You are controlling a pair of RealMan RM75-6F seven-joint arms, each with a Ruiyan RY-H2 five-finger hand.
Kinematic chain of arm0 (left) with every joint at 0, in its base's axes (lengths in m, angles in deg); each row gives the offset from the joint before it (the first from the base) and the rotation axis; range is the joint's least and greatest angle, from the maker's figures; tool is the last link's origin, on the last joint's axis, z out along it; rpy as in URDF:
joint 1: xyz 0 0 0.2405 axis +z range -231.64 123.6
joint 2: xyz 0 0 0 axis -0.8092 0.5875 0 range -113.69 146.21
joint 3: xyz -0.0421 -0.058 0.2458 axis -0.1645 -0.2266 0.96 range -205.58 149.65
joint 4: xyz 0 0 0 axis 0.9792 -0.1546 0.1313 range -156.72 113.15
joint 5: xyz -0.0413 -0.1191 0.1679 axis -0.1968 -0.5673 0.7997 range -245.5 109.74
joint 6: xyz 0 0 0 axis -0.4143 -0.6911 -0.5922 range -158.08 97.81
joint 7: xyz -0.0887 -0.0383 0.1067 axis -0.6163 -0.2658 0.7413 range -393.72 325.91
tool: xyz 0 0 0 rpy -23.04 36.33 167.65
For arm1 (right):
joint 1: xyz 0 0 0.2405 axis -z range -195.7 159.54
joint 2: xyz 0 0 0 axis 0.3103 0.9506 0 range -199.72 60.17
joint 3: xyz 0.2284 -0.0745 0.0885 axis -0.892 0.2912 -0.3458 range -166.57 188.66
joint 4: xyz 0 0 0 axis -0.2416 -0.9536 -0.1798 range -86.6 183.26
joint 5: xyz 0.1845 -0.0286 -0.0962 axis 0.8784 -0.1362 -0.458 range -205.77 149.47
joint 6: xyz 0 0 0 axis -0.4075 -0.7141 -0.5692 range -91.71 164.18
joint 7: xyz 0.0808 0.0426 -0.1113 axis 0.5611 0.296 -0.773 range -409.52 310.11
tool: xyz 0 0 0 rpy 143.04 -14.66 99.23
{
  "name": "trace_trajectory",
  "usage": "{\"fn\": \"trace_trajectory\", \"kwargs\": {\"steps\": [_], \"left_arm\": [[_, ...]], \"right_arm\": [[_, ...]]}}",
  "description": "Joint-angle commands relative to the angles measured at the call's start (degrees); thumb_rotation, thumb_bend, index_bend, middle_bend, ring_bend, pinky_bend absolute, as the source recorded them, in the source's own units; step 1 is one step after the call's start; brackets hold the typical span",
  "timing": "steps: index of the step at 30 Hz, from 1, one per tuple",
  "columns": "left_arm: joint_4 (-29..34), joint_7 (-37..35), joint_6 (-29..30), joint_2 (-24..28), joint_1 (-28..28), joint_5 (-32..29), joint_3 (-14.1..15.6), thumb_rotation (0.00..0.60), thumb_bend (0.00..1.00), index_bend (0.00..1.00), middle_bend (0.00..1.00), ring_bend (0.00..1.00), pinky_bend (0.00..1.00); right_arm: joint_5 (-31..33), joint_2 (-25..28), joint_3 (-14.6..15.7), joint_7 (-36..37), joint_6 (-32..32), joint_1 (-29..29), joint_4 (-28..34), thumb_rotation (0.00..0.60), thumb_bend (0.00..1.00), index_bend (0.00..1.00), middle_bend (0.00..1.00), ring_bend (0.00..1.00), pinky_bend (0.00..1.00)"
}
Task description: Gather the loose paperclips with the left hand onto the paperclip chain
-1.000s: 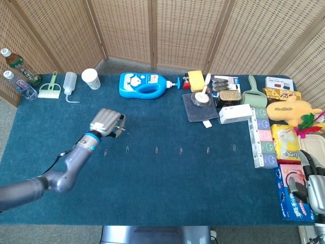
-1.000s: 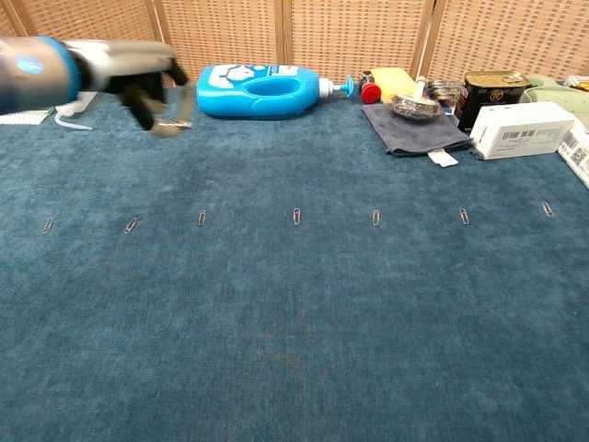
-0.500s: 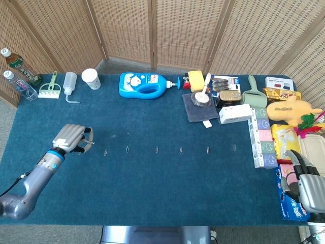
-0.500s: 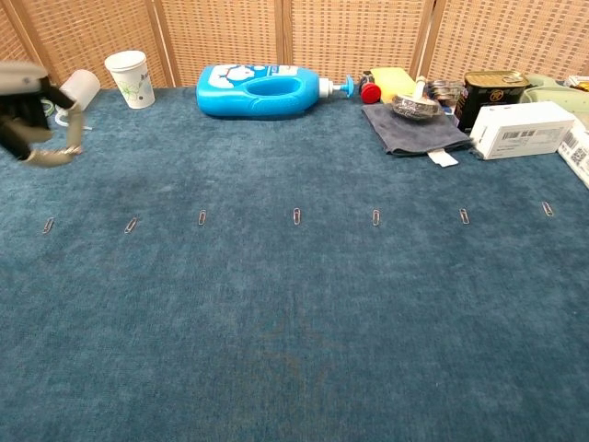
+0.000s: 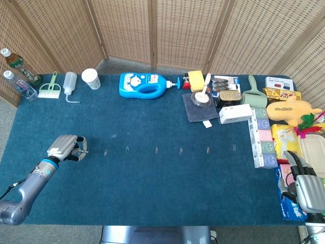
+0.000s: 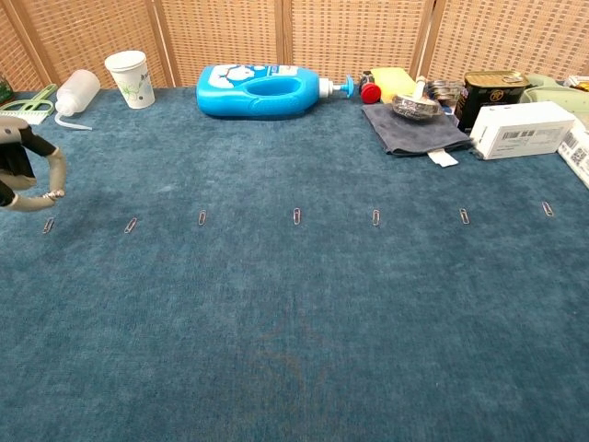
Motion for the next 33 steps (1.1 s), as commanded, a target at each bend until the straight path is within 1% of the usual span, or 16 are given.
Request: {"fn": "trace_trajectory", "kwargs": {"steps": [1,9,24,29,33], "left_arm": [[-2.00,-1.50,-0.97,-1.57,0.28,0.80,0.08,0.600,0.39,0.67,1.00,1.00,1.00],[-5.36,-2.40,-2.58,-4.21,-0.04,1.45,-0.17,0.600,0.39,0.67,1.00,1.00,1.00],[-6.83,-2.11,-4.44,-4.94,-0.01,0.64,-0.60,0.600,0.39,0.67,1.00,1.00,1.00],[-5.21,-3.34,-3.04,-3.99,0.13,1.48,-1.79,0.600,0.39,0.67,1.00,1.00,1.00],[-1.79,-3.13,-0.52,-1.65,-0.33,3.55,-3.36,0.600,0.39,0.67,1.00,1.00,1.00]], "right_arm": [[0.14,0.16,0.07,-0.30,0.01,0.06,0.26,0.600,0.51,0.00,0.12,0.10,0.23],[0.34,0.06,0.14,-0.90,0.19,-0.02,0.66,0.600,0.51,0.00,0.12,0.10,0.23],[0.61,0.29,0.23,-1.02,-0.19,0.27,0.80,0.600,0.51,0.00,0.12,0.10,0.23],[0.53,0.47,0.27,-1.13,-0.39,0.37,1.23,0.600,0.51,0.00,0.12,0.10,0.23],[0.30,0.62,0.13,-1.23,-0.80,0.37,1.59,0.600,0.51,0.00,0.12,0.10,0.23]]}}
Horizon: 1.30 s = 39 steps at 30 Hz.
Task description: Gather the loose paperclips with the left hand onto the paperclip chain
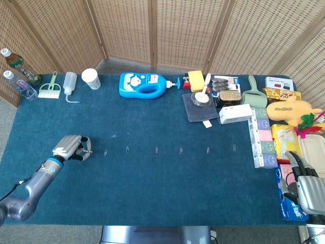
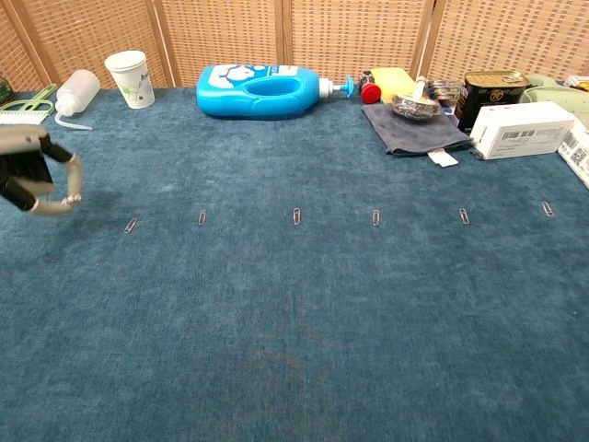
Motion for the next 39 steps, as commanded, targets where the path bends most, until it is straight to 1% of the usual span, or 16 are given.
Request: {"fn": "trace_trajectory", "kwargs": {"steps": [1,4,7,12,19,28,33,39], "left_arm": [[2.93,0.24,1.75,2.06,-0.50,1.63,-1.32,0.600,0.39,0.67,1.00,1.00,1.00],[5.42,1.42,2.04,3.28,-1.84,2.44,-2.57,0.600,0.39,0.67,1.00,1.00,1.00],[6.66,2.93,1.36,3.30,-3.24,2.41,-3.28,0.600,0.39,0.67,1.00,1.00,1.00],[7.26,6.25,-0.93,0.59,-6.77,1.71,-4.39,0.600,0.39,0.67,1.00,1.00,1.00],[4.28,9.89,-5.02,-5.43,-10.97,-1.21,-4.51,0.600,0.39,0.67,1.00,1.00,1.00],[-0.59,11.67,-7.01,-12.07,-14.25,-3.27,-4.72,0.600,0.39,0.67,1.00,1.00,1.00],[-2.74,11.50,-7.56,-14.31,-15.02,-3.62,-4.39,0.600,0.39,0.67,1.00,1.00,1.00],[-3.87,11.10,-7.73,-15.25,-15.45,-3.20,-4.03,0.600,0.39,0.67,1.00,1.00,1.00]], "right_arm": [[-0.09,0.04,-0.03,-0.06,-0.14,0.02,0.10,0.600,0.51,0.00,0.12,0.10,0.23],[-0.10,-0.03,0.07,-0.09,-0.05,0.03,0.09,0.600,0.51,0.00,0.12,0.10,0.23],[-0.24,-0.07,0.10,-0.02,-0.31,0.13,0.10,0.600,0.51,0.00,0.12,0.10,0.23],[-0.35,-0.11,0.11,0.34,-0.90,0.43,-0.04,0.600,0.51,0.00,0.12,0.10,0.23],[-0.30,-0.02,0.10,0.76,-0.96,0.50,-0.22,0.600,0.51,0.00,0.12,0.10,0.23],[0.10,-0.04,-0.03,1.38,-1.02,0.65,-0.77,0.600,0.51,0.00,0.12,0.10,0.23],[0.45,-0.02,0.01,1.70,-0.55,0.62,-1.12,0.600,0.51,0.00,0.12,0.10,0.23],[0.52,0.11,-0.10,1.77,-0.93,0.82,-1.11,0.600,0.51,0.00,0.12,0.10,0.23]]}}
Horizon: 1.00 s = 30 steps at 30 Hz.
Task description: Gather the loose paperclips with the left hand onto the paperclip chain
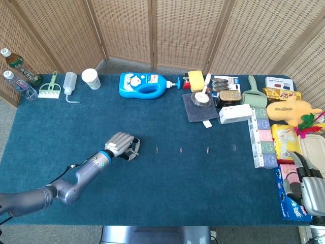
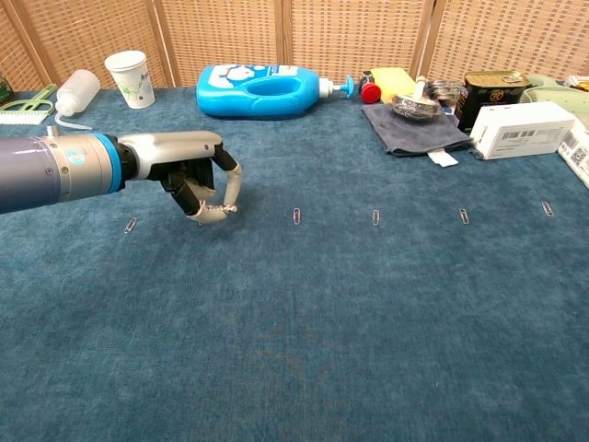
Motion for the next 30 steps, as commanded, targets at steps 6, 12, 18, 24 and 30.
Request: {"fn": "trace_trajectory", "kwargs": {"steps": [6,12,18,24,30], "left_arm": [[0.98,-0.76,1.28,0.74,-0.09,1.14,-0.35,0.600,0.39,0.67,1.00,1.00,1.00],[3.39,-0.64,2.40,2.75,-0.03,1.59,-0.74,0.600,0.39,0.67,1.00,1.00,1.00],[7.32,-1.27,4.70,5.99,1.21,2.49,-0.77,0.600,0.39,0.67,1.00,1.00,1.00],[9.64,-2.31,6.66,8.78,2.61,3.64,-0.34,0.600,0.39,0.67,1.00,1.00,1.00],[10.57,-3.11,7.63,9.89,3.07,4.37,-0.34,0.600,0.39,0.67,1.00,1.00,1.00]], "right_arm": [[0.12,0.06,0.00,-0.07,0.08,0.07,0.04,0.600,0.51,0.00,0.12,0.10,0.23],[-0.11,0.00,-0.06,-0.20,0.16,-0.12,0.16,0.600,0.51,0.00,0.12,0.10,0.23],[-0.30,-0.05,-0.09,-0.31,0.45,-0.40,0.23,0.600,0.51,0.00,0.12,0.10,0.23],[-0.70,-0.12,-0.09,-0.89,0.86,-0.87,0.67,0.600,0.51,0.00,0.12,0.10,0.23],[-1.07,-0.27,0.05,-1.57,1.17,-1.19,0.97,0.600,0.51,0.00,0.12,0.10,0.22]]}}
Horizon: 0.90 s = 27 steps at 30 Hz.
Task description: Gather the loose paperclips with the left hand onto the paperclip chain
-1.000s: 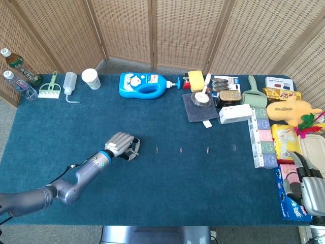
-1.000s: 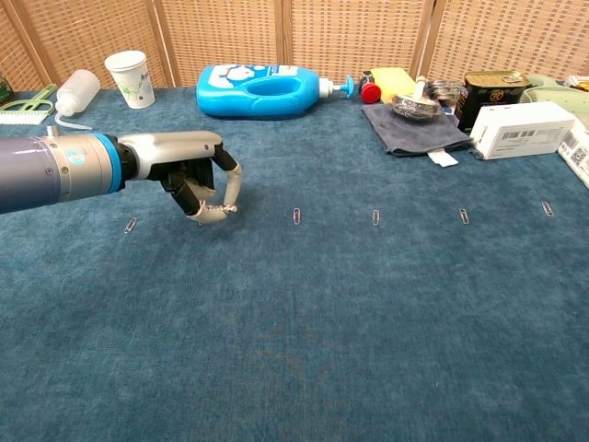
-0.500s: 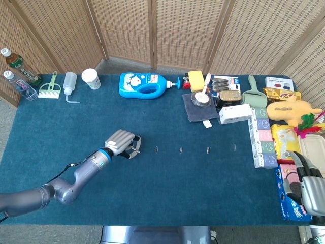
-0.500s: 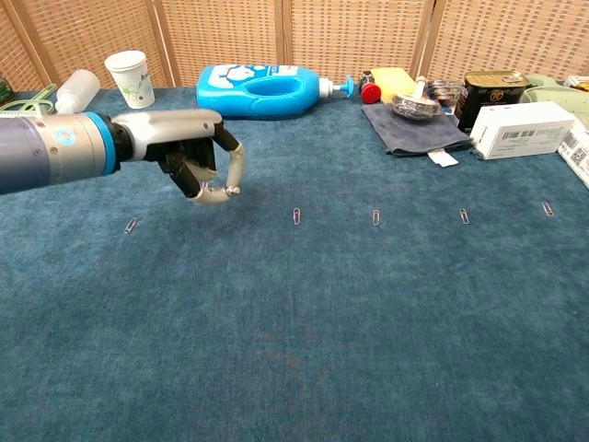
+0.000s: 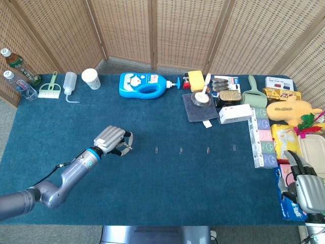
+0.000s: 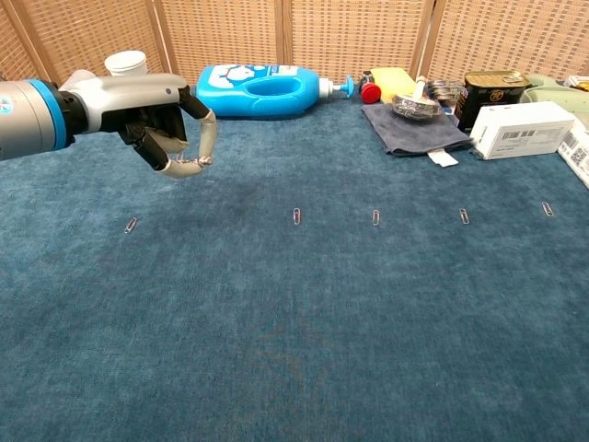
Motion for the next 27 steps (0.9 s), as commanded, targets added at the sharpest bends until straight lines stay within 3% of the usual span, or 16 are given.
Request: {"fn": "trace_trajectory", "kwargs": {"steps": [1,27], "left_arm": [[0.22,-0.47,0.14,0.00,-0.05,0.24,-0.16,0.600,0.39,0.67,1.00,1.00,1.00],[-2.21,4.77,-1.23,-2.17,-4.04,-3.41,-1.69,0.600,0.39,0.67,1.00,1.00,1.00]], "right_arm": [[-0.27,0.01,0.05,-0.21,-0.06,-0.09,0.20,0.600,0.51,0.00,0.12,0.10,0.22],[-0.68,0.20,0.31,-0.80,-0.42,-0.11,0.75,0.600,0.51,0.00,0.12,0.10,0.22]]}}
